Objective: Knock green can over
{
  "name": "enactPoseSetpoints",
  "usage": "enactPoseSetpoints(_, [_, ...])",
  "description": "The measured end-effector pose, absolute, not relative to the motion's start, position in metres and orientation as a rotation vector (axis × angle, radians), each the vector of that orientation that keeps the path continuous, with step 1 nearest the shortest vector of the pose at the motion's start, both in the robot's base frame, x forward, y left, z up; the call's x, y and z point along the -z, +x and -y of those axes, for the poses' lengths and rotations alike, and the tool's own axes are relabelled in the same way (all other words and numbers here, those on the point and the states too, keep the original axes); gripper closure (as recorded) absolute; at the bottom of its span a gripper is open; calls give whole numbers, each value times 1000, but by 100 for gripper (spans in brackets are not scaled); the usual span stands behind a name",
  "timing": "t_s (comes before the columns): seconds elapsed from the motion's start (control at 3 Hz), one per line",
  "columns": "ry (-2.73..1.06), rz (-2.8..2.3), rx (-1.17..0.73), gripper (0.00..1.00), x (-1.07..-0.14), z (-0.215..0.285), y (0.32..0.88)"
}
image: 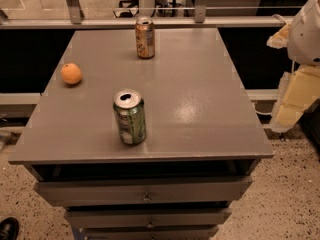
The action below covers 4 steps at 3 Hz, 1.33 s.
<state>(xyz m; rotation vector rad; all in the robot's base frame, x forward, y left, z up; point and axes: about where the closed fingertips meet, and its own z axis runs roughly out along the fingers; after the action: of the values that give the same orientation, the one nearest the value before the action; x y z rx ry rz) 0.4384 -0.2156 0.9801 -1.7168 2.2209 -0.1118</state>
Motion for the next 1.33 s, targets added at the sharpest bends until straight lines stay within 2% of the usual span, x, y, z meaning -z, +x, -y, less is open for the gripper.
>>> enactPoseSetpoints(0.33, [-1717, -2221, 112, 0, -980, 216, 438])
enactPoseSetpoints(0.67, [-1707, -2178, 29, 0, -966, 199, 439])
enactPoseSetpoints(1.33, [-1611, -1989, -398, 0, -922, 92, 454])
